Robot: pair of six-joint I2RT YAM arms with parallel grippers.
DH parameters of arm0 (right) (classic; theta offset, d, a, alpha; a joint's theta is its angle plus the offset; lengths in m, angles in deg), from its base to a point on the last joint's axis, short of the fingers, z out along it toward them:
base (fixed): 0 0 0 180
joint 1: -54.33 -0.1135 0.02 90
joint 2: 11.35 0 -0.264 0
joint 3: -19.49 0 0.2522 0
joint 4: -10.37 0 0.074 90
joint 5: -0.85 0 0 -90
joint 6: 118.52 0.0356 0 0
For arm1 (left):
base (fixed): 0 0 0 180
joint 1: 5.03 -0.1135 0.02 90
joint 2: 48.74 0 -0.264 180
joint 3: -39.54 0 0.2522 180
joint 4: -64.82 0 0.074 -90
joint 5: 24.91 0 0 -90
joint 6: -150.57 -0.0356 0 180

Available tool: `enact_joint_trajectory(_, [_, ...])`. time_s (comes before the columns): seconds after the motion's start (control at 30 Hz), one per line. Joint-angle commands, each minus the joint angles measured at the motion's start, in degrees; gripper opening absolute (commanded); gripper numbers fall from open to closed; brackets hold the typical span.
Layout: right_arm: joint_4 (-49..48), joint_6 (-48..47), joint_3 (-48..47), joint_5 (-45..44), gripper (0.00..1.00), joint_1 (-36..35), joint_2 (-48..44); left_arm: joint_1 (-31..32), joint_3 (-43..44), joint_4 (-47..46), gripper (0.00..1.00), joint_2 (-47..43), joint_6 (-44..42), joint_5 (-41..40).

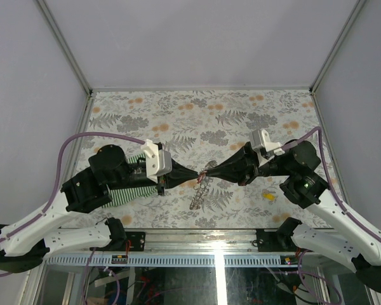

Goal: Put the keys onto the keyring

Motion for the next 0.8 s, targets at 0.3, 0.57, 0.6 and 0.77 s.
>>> enact_joint_trajectory(0.3, [-15.29, 5.63, 0.05, -5.61, 0.00, -0.52, -2.11, 0.40, 0.87, -4.77, 0.00, 0.60, 0.35, 1.32])
enact_joint_trajectory(0.57, [-25.80, 11.37, 2.55, -7.39, 0.00, -0.48, -0.14, 0.43, 1.25, -6.23, 0.00, 1.75, 0.52, 2.82])
enact_joint_trajectory(0.6, [-26.38, 11.67, 2.76, -7.57, 0.00, -0.55, 0.04, 0.44, 1.24, -6.50, 0.00, 1.91, 0.68, 3.13])
enact_joint_trajectory(0.77, [-25.26, 10.86, 3.28, -8.34, 0.00, -0.55, -0.42, 0.40, 1.24, -6.76, 0.00, 1.97, 0.92, 3.35])
